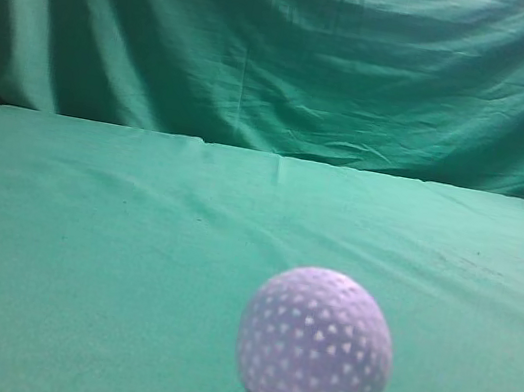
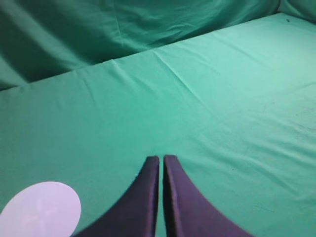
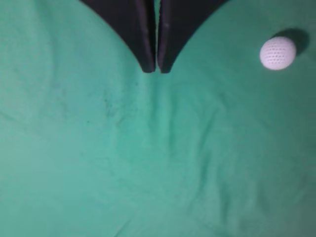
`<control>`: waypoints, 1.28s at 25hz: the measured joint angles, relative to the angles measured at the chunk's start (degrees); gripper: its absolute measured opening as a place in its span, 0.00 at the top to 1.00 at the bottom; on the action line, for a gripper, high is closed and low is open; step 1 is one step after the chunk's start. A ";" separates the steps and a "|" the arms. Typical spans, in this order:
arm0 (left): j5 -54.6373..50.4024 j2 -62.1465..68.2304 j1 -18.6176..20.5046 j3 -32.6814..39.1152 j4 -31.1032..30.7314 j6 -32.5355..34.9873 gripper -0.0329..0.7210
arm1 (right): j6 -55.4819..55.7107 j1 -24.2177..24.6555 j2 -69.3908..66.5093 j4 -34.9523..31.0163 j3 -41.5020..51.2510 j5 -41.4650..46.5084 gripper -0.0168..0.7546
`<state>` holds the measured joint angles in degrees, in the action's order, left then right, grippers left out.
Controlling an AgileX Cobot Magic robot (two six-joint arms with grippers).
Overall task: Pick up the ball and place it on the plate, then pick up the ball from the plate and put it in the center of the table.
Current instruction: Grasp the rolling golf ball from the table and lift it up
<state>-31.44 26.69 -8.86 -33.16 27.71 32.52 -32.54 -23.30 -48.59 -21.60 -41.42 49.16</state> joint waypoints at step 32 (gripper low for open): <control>-7.07 -4.72 0.00 0.00 -6.22 -6.78 0.96 | -3.37 -32.78 -39.56 2.34 -0.86 -17.05 0.14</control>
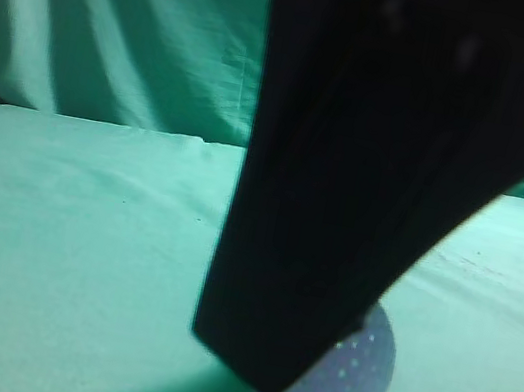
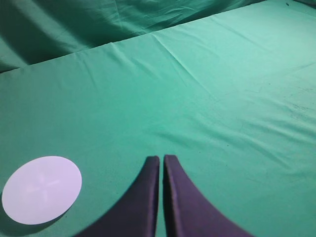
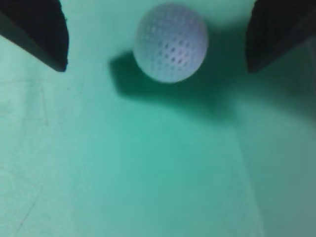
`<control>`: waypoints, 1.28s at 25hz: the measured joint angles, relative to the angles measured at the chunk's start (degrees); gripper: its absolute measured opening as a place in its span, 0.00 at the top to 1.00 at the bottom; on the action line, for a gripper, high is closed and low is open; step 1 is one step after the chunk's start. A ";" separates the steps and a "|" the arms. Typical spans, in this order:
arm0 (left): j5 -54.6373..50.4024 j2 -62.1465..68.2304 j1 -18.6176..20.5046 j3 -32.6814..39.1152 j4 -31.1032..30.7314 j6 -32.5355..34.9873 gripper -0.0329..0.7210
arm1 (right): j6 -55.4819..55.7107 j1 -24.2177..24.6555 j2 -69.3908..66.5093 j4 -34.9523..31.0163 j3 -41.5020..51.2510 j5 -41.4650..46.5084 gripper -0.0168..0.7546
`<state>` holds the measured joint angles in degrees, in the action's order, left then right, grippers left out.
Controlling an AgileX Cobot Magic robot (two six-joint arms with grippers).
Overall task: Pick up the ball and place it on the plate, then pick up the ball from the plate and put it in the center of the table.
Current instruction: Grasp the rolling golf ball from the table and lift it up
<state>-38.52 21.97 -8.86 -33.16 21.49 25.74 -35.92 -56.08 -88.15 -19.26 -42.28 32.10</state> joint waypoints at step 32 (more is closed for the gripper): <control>0.00 0.00 0.00 0.00 -1.39 0.02 0.96 | 6.04 0.00 -4.73 7.99 -12.98 7.02 0.57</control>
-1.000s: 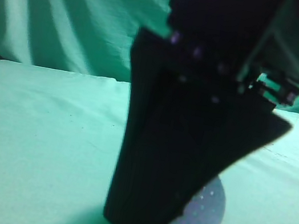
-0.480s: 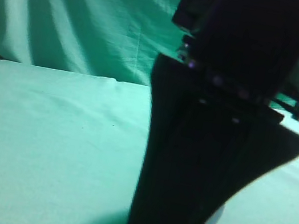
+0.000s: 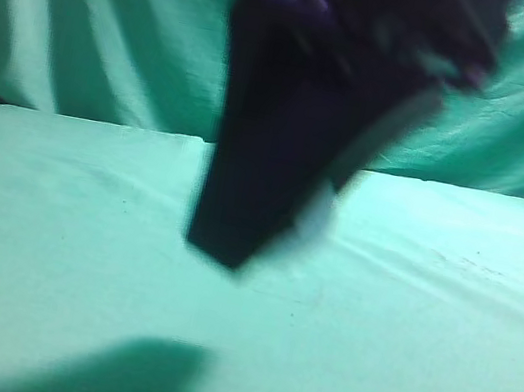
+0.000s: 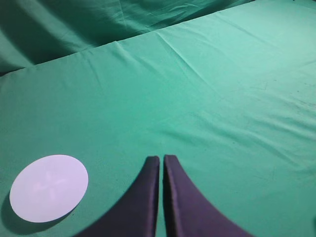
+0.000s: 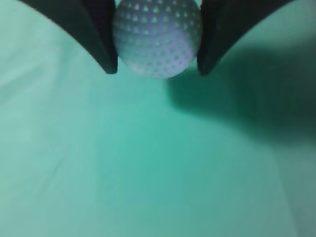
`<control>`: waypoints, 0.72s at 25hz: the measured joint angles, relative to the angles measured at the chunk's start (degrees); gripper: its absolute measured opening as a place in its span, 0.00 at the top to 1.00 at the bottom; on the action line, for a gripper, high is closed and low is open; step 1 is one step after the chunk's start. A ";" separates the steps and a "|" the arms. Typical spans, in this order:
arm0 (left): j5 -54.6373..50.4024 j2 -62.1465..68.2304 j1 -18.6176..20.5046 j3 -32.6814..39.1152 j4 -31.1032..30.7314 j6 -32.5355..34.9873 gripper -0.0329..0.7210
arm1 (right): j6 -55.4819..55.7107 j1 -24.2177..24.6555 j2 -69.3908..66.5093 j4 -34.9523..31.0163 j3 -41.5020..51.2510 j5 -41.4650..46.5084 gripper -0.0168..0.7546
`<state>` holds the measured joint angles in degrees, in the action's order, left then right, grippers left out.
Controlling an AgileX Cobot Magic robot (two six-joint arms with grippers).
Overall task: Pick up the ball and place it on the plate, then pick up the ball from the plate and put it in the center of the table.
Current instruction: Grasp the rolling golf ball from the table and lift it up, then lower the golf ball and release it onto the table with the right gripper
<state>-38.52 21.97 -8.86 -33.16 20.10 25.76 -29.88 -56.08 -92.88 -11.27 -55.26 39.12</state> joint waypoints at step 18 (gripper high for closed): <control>0.31 0.00 0.00 0.00 -0.09 -0.13 0.96 | 15.35 7.79 -25.30 11.18 -45.68 10.43 0.57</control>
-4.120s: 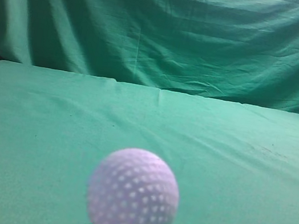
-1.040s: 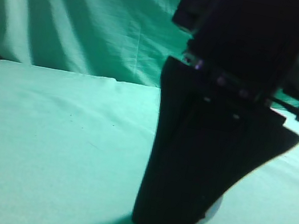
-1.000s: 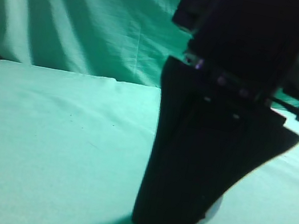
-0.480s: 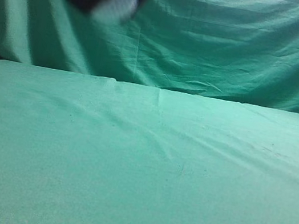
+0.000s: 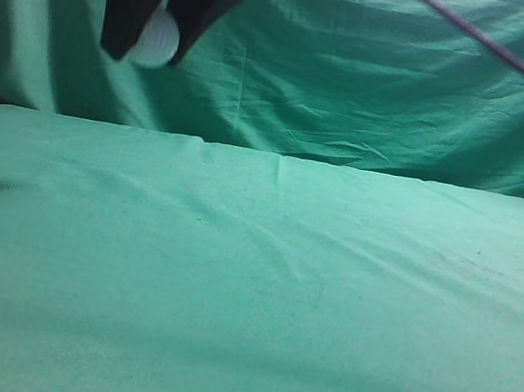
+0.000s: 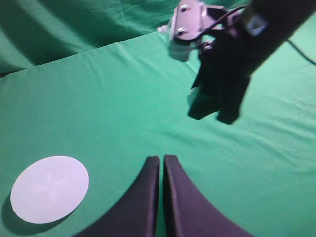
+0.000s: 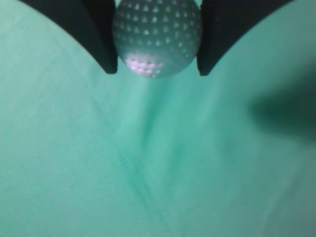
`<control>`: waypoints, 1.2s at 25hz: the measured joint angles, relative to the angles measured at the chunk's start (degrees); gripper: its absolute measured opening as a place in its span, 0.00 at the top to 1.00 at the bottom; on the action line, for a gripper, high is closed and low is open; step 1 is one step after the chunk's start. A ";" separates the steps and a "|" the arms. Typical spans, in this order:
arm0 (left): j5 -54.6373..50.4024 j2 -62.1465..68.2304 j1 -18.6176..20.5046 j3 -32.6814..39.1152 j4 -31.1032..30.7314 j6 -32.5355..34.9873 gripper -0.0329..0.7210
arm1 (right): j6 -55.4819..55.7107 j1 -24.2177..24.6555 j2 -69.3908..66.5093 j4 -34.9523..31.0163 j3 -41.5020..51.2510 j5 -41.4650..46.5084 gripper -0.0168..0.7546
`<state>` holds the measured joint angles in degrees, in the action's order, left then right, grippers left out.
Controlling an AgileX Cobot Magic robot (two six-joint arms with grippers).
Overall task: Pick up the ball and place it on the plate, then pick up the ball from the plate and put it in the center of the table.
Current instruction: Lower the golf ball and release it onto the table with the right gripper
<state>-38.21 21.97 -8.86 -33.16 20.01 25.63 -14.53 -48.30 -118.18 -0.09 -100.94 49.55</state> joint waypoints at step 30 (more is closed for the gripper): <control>0.00 0.00 0.00 0.00 -1.45 0.00 0.96 | 8.56 3.10 -3.27 1.36 -6.17 0.28 0.29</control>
<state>-38.21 21.97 -8.86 -33.16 18.56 25.63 -5.97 -45.20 -121.45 1.27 -107.11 49.83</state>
